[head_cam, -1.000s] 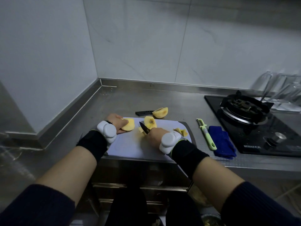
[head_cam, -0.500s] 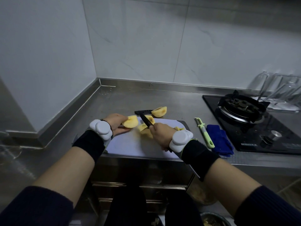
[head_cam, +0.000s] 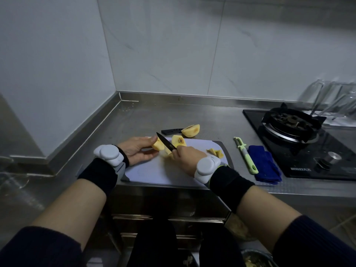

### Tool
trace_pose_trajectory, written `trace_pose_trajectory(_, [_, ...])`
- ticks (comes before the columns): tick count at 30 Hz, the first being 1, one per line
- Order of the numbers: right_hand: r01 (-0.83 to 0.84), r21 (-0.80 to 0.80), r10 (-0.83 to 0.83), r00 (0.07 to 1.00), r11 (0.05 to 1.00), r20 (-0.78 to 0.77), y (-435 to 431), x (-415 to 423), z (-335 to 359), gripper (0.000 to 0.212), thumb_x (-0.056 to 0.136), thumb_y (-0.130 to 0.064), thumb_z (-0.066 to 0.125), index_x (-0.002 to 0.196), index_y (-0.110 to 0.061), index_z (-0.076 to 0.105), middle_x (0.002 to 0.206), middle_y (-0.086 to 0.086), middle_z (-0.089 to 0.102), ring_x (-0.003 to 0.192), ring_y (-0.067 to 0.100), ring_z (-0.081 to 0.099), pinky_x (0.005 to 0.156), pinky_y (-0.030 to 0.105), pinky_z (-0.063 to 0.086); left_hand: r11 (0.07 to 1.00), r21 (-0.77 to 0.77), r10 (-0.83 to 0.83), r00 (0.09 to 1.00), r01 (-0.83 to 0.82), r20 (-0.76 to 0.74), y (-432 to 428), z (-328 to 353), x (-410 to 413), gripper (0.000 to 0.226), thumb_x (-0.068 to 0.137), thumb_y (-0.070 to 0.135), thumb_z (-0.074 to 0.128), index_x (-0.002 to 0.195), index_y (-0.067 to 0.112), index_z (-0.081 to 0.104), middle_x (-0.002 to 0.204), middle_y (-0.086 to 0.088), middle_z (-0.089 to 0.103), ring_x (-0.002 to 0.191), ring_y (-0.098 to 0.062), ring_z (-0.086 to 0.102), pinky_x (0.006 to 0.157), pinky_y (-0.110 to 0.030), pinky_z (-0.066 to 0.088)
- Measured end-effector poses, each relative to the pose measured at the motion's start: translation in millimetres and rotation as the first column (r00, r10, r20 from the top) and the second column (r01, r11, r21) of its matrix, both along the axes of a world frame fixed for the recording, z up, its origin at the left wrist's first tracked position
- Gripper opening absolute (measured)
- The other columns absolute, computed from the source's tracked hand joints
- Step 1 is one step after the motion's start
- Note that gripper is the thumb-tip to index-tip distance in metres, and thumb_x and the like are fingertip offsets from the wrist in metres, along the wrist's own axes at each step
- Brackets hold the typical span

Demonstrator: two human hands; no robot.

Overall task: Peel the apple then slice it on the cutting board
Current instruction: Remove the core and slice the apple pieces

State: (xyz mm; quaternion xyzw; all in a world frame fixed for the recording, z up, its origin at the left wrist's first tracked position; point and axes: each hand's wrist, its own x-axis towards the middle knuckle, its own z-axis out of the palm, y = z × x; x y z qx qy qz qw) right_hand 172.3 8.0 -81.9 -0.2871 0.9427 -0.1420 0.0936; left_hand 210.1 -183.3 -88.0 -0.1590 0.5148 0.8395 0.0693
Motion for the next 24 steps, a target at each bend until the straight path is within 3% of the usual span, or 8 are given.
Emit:
trace_pose_trajectory(3, [-0.003,-0.001,0.003,1.000,1.000,0.001,0.2,-3.0,-0.1,0.033,0.103,-0.034,0.030,0.087,-0.013,0.050,0.082,0.009,0.057,0.082,0.032,0.059,0.073,0.037,0.044,0.997,0.040,-0.068,0.996,0.071,-0.056,-4.2,-8.8,-0.6,0.061,0.033,0.015,0.100,0.087,0.001,0.077,0.097,-0.017,0.073,0.094,-0.024,0.071,0.086,-0.041,0.057])
trace_pose_trajectory(7, [-0.018,0.047,0.020,0.999,0.999,-0.047,5.9,-7.5,-6.4,0.027,0.101,-0.029,0.033,0.084,-0.015,0.048,0.082,0.006,0.057,0.075,0.028,0.057,0.071,0.037,0.045,0.996,0.076,-0.033,0.996,0.039,-0.084,-6.7,-14.4,-2.8,0.078,0.039,0.011,0.098,0.108,-0.005,0.066,0.106,-0.020,0.070,0.098,-0.026,0.070,0.078,-0.033,0.059])
trace_pose_trajectory(9, [-0.029,0.070,0.034,0.997,0.997,-0.063,7.0,-8.6,-12.7,0.023,0.099,-0.024,0.038,0.079,-0.018,0.044,0.084,0.005,0.059,0.075,0.026,0.058,0.071,0.037,0.048,0.999,0.009,-0.033,0.997,0.033,-0.076,-2.1,-12.8,-2.7,0.061,0.059,0.009,0.086,0.114,-0.003,0.062,0.106,-0.017,0.069,0.094,-0.024,0.071,0.078,-0.031,0.060])
trace_pose_trajectory(12, [-0.012,0.050,0.014,0.999,0.999,-0.052,2.9,-7.6,-16.4,0.025,0.101,-0.028,0.036,0.085,-0.016,0.051,0.088,0.005,0.060,0.082,0.027,0.060,0.072,0.037,0.046,0.970,-0.235,-0.083,0.994,0.065,-0.071,9.4,-13.8,-3.7,0.043,0.071,0.006,0.075,0.113,0.002,0.063,0.104,-0.017,0.069,0.087,-0.023,0.071,0.075,-0.029,0.060])
trace_pose_trajectory(14, [0.003,0.052,-0.002,1.000,0.999,-0.019,-0.3,-6.6,-15.5,0.032,0.103,-0.030,0.032,0.102,-0.010,0.057,0.096,0.010,0.061,0.092,0.030,0.060,0.072,0.036,0.042,0.924,-0.377,-0.106,0.991,0.068,-0.082,16.2,-14.4,-6.1,0.017,0.076,0.001,0.075,0.091,0.006,0.073,0.096,-0.018,0.071,0.087,-0.028,0.069,0.082,-0.036,0.060])
trace_pose_trajectory(16, [0.009,0.063,-0.009,1.000,0.998,-0.006,-2.4,-4.1,-15.0,0.033,0.102,-0.028,0.032,0.109,-0.008,0.058,0.106,0.015,0.063,0.098,0.034,0.060,0.072,0.036,0.042,0.879,-0.472,-0.099,0.994,0.064,-0.050,17.4,-16.7,-11.4,0.006,0.072,0.008,0.083,0.072,0.011,0.077,0.093,-0.019,0.073,0.095,-0.035,0.068,0.093,-0.046,0.054])
trace_pose_trajectory(20, [0.069,0.085,-0.065,0.997,0.994,-0.043,0.5,-7.2,-10.5,0.031,0.101,-0.024,0.035,0.108,-0.007,0.060,0.106,0.014,0.064,0.095,0.033,0.061,0.070,0.035,0.040,0.747,-0.662,0.063,0.998,-0.060,-0.020,2.5,-21.9,-21.5,0.075,0.031,0.048,0.095,0.090,0.010,0.070,0.098,-0.015,0.073,0.097,-0.032,0.069,0.094,-0.049,0.053])
trace_pose_trajectory(24, [0.066,0.133,-0.065,0.998,0.989,-0.013,4.9,-19.8,-13.9,0.023,0.095,-0.015,0.048,0.095,-0.003,0.068,0.095,0.012,0.069,0.066,0.017,0.050,0.053,0.024,0.032,0.494,-0.868,0.076,0.997,-0.045,-0.009,-14.8,-9.5,-35.6,0.100,0.037,0.057,0.079,0.125,0.013,0.058,0.118,-0.008,0.064,0.108,-0.027,0.061,0.100,-0.043,0.048])
